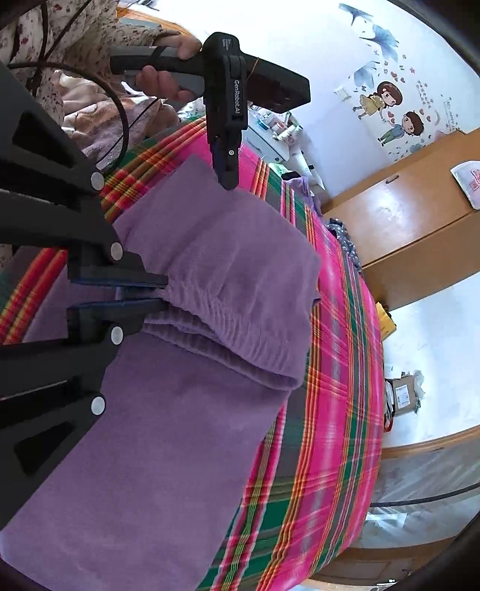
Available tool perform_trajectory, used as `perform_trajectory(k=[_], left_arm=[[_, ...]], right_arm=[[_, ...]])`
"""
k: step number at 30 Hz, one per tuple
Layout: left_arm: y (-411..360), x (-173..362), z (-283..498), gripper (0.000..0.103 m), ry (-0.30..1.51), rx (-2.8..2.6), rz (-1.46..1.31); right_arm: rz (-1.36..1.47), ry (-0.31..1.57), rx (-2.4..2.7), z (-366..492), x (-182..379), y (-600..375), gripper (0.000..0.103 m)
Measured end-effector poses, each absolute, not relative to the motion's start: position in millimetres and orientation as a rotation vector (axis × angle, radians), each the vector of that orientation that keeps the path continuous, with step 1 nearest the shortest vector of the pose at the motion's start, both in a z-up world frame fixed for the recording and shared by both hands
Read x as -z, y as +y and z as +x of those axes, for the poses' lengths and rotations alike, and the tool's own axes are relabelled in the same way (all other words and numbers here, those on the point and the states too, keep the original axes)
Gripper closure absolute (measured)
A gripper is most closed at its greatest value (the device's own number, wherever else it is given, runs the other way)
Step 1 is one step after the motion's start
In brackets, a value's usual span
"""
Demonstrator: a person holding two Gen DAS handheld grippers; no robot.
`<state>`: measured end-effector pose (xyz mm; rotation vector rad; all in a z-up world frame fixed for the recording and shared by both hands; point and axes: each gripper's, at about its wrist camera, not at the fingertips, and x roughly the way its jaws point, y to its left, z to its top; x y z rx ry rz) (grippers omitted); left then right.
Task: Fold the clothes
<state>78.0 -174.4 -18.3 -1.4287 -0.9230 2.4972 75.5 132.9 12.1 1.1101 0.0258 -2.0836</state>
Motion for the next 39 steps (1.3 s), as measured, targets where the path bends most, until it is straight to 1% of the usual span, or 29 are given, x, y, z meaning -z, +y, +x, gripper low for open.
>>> perform_trajectory(k=[3,6,11,13,20,26,33,35,39], left_arm=[[-174.3,19.8,81.4,0.064,-0.93,-2.489,-1.432],[-172.5,19.5,84.1,0.064,-0.913,-2.484,-1.436],[-172.6,20.2,85.9,0.064,-0.935,-2.478,-1.425],[-171.8,20.1,86.8,0.064,-0.93,-2.483,-1.424],[-170.3,20.4,89.4,0.064,-0.936,-2.484,-1.426],[-170.2,21.3,89.3,0.064,-0.913,-2.472,-1.423],[-172.3,17.6,93.9,0.064,-0.87,-2.462,-1.407],[-172.7,14.9,93.7,0.064,-0.86,-2.464,-1.396],[-176.2,15.3,93.4,0.064,-0.877,-2.459,-1.382]], right_arm=[[1.118,0.061,2.071,73.5,-12.5,132.1,0.096],[1.104,0.123,2.101,73.1,-24.0,137.4,0.088],[1.003,0.169,2.189,65.5,-50.1,137.8,0.086],[0.965,0.199,2.207,57.6,-55.8,129.4,0.082],[0.962,0.254,2.131,7.0,-43.1,72.9,0.081],[1.046,0.301,2.14,-19.7,-17.7,60.3,0.081],[1.06,0.242,2.141,-25.5,-11.1,72.1,0.082],[1.034,0.254,2.146,-16.8,-15.9,72.9,0.081],[0.97,0.288,2.151,4.2,-26.2,74.4,0.076]])
